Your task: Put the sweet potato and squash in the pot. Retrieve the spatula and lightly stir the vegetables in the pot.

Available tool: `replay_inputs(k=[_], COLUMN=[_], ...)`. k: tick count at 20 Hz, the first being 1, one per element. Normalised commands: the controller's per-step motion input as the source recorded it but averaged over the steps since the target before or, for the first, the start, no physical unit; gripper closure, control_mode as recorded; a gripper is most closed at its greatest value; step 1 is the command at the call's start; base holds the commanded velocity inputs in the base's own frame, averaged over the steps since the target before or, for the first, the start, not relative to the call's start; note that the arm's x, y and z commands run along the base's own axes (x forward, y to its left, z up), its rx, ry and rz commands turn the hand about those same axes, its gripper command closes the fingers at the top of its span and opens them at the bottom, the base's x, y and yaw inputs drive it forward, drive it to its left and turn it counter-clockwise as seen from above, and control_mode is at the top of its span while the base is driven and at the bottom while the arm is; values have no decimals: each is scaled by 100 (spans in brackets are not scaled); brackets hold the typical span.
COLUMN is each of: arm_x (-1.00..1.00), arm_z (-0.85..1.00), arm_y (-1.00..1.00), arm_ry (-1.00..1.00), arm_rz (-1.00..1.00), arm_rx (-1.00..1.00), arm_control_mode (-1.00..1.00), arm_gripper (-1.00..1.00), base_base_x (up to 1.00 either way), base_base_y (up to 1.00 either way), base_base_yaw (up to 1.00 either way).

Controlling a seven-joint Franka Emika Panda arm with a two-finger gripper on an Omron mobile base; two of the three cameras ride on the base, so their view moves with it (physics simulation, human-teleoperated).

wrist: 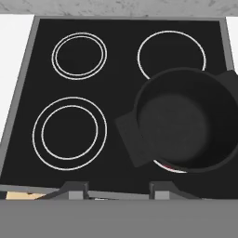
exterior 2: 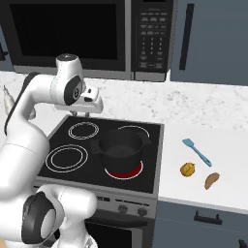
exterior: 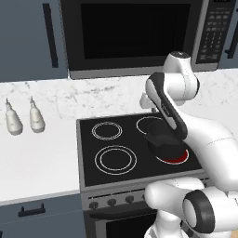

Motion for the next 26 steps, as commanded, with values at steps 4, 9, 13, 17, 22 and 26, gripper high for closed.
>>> replay_inputs(k=[4,9,13,17,22,26], arm_x=[-3,-3,-5,0,0,0], arm_z=[0,2,0,0,0,0], arm_y=[-6,-23,-21,0,1,0], arm_ry=[0,0,1,8,5,0], arm_rz=[0,0,0,0,0,0], arm_rx=[0,0,-5,-2,-1,0], arm_control_mode=[-100,-100,-100,-100,-100,100], arm_gripper=[-100,-100,-100,-100,-100,-100], base_base_x=[0,0,0,0,0,-14], base_base_y=[0,0,0,0,0,-38], base_base_yaw=[0,0,0,0,0,0])
